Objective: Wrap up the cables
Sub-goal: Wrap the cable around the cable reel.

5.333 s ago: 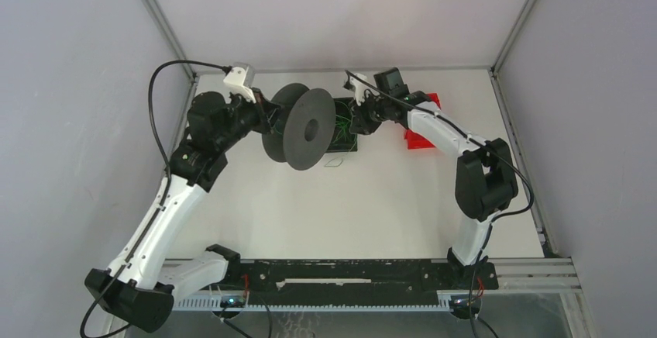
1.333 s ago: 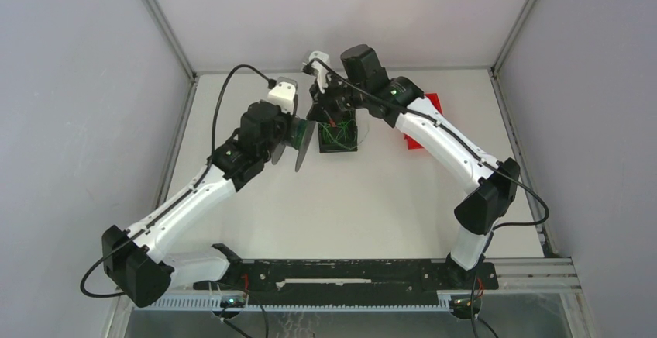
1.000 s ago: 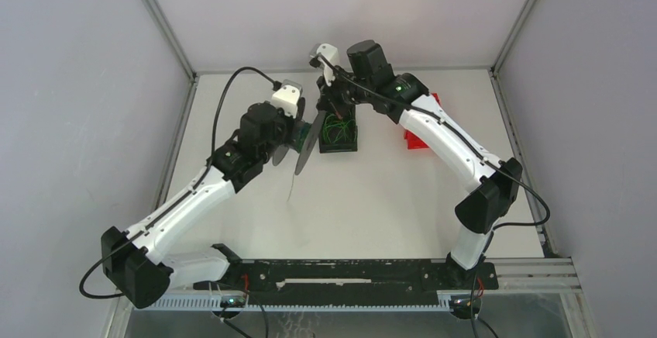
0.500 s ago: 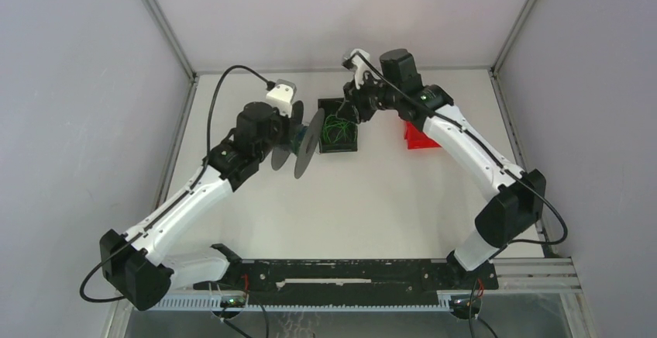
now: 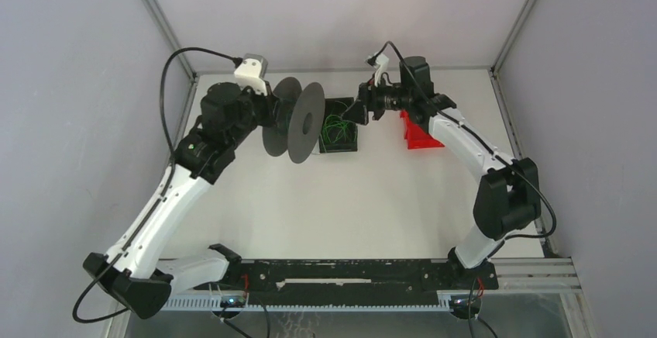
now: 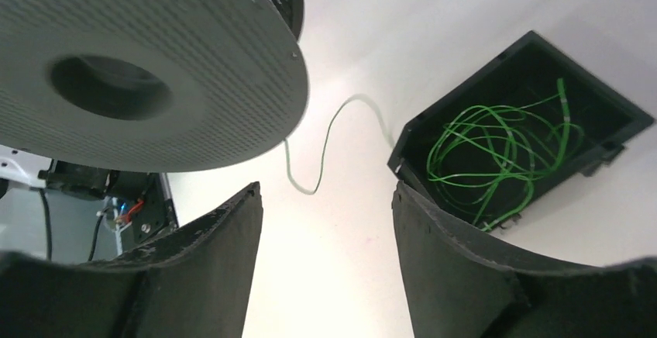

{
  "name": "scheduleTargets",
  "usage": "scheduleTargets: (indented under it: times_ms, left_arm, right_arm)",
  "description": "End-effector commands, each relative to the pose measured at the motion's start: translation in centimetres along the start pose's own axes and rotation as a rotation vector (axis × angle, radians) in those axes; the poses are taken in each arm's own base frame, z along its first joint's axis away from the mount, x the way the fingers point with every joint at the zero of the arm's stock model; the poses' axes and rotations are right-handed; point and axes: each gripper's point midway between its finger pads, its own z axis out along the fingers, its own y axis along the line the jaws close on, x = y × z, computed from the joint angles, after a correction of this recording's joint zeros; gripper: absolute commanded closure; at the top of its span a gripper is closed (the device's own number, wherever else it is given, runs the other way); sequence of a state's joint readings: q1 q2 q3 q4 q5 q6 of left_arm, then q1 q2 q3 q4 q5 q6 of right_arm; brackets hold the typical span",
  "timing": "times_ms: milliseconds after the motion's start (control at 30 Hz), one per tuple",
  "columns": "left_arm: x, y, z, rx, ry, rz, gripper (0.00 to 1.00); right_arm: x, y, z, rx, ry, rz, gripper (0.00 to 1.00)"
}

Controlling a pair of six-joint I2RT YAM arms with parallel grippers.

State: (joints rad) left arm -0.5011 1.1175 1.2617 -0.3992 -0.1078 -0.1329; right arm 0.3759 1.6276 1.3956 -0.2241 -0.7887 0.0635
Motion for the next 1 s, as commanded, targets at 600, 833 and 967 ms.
scheduleTargets:
  times_ms: [600,833,967]
  left_arm:
    - [-11.2,-1.5,-6.4,0.100,-0.254,-0.159,1.00]
    - [-11.4,-1.3,-6.3,0.085,-0.255,-0.184,1.00]
    - [-11.3,-1.4,-6.2,0.089,-0.248,-0.195,1.00]
  right_arm:
    - [5.6,5.3,1.9,-0.333,-0.052,-0.026,0.27]
    - [6.8,6.5,3.4,-0.317,-0.123,-0.079,0.26]
    - [6.1,7.1,4.0,-0.320,-0.158,-0.115,0.25]
